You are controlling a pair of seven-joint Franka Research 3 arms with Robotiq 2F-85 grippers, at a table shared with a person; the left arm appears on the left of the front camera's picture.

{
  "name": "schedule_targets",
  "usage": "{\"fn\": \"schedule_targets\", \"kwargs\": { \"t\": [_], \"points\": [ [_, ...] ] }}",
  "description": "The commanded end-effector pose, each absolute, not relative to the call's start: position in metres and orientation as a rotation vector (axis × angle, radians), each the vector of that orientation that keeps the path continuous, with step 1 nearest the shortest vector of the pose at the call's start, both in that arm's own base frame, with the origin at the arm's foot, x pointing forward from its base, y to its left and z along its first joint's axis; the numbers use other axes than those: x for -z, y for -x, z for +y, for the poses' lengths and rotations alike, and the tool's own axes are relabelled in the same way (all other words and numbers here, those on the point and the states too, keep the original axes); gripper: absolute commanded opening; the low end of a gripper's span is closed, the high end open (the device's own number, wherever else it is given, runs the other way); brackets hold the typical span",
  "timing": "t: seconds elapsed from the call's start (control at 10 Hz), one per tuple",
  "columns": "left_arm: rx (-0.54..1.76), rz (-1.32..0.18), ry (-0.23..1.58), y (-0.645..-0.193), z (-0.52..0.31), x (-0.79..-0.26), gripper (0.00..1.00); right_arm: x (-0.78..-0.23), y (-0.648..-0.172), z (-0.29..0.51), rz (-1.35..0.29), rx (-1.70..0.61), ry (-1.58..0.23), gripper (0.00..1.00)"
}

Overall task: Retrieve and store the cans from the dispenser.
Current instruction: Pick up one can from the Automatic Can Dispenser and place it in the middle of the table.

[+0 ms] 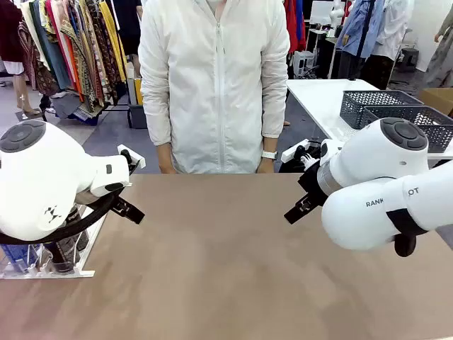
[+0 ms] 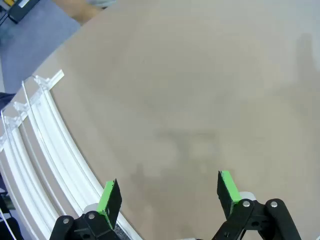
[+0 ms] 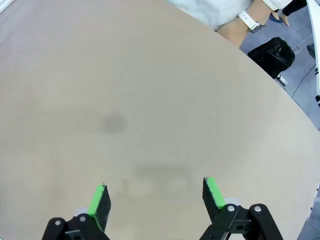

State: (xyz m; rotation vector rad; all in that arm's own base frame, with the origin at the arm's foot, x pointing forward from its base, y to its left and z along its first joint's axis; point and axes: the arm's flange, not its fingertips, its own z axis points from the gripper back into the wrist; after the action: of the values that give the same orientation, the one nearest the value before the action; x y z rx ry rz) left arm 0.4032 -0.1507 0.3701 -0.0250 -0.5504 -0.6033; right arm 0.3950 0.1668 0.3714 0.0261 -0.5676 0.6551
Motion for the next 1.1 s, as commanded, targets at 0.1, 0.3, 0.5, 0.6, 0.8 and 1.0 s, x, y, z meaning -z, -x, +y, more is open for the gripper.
{"fn": "schedule_targets", "kwargs": {
  "t": [0.1,0.3,0.5,0.6,0.8,1.0],
  "points": [
    [0.603,-0.551,0.025,-0.4032,-0.1507,-0.3704,1.00,-0.3714,-0.3950,0.1668,-0.568,-0.655,-0.026,1.00],
    [0.603,-0.551,0.025,-0.4032,-0.1507,-0.3704,1.00,-0.3714,-0.3950,0.1668,-0.568,-0.655,-0.026,1.00],
    [0.603,-0.551,0.025,-0.4032,-0.1507,-0.3704,1.00,-0.3714,-0.3950,0.1668,-0.568,-0.655,-0.026,1.00],
    [0.603,-0.551,0.025,-0.4032,-0.1507,-0.3704,1.00,-0.3714,-0.3950,0.1668,-0.568,-0.655,-0.026,1.00],
    [0.603,-0.551,0.025,-0.4032,-0.1507,-0.3704,1.00,-0.3714,-0.3950,0.1668,-0.568,-0.655,-0.026,1.00],
    [0.603,-0.551,0.025,-0.4032,-0.1507,-0.3704,1.00,-0.3714,-0.3950,0.1668,-0.568,-0.655,-0.026,1.00]
  ]
}}
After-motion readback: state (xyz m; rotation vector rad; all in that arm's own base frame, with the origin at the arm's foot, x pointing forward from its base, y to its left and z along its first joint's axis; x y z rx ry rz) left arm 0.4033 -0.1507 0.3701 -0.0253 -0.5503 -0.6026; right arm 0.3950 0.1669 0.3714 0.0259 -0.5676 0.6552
